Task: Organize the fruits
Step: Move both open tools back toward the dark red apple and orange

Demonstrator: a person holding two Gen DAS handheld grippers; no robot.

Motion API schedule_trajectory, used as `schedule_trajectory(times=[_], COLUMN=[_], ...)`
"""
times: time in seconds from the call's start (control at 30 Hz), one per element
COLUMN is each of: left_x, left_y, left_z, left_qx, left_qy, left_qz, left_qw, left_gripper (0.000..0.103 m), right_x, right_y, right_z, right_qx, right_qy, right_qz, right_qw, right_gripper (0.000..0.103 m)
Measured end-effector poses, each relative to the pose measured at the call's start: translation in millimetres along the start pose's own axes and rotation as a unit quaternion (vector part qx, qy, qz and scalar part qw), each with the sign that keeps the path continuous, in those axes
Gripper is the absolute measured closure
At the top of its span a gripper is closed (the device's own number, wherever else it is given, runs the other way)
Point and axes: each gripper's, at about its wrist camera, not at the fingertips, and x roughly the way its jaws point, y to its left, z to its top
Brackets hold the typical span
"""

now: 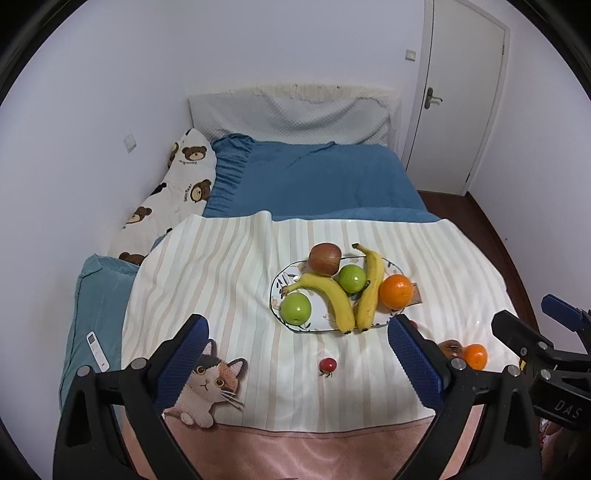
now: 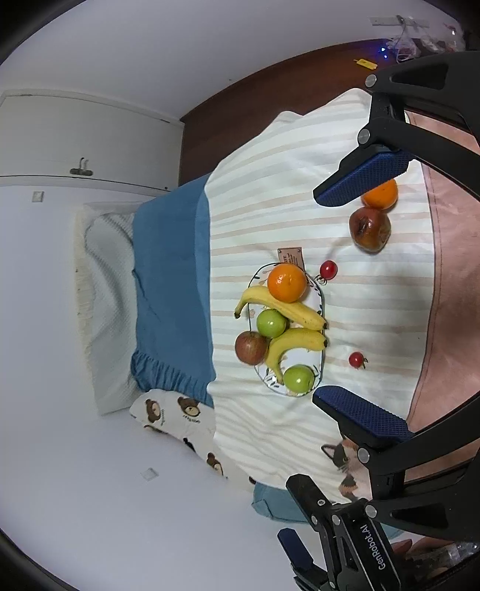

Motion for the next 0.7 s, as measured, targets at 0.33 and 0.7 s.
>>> schedule_trajectory(times=[0.33,0.7], left_x=[-9,51], left_y=[1,-6], left_z=[-13,-32], left_qx=[-0.012,-0.013], left_qy=[0.006,0.069], left_qz=[-0.004,0.009], left_qw=[0.9999,0.9975], left_gripper=[0.004,0.004], right_x=[-25,21], right_y=[4,-35], right_z=[-11,-30], right_qx=[0.006,0.057], right_qy=[-0.007,0.045], right_qz=[0.021,0.003], right_qw=[1.0,0.997], right_gripper=[0.003,0.003])
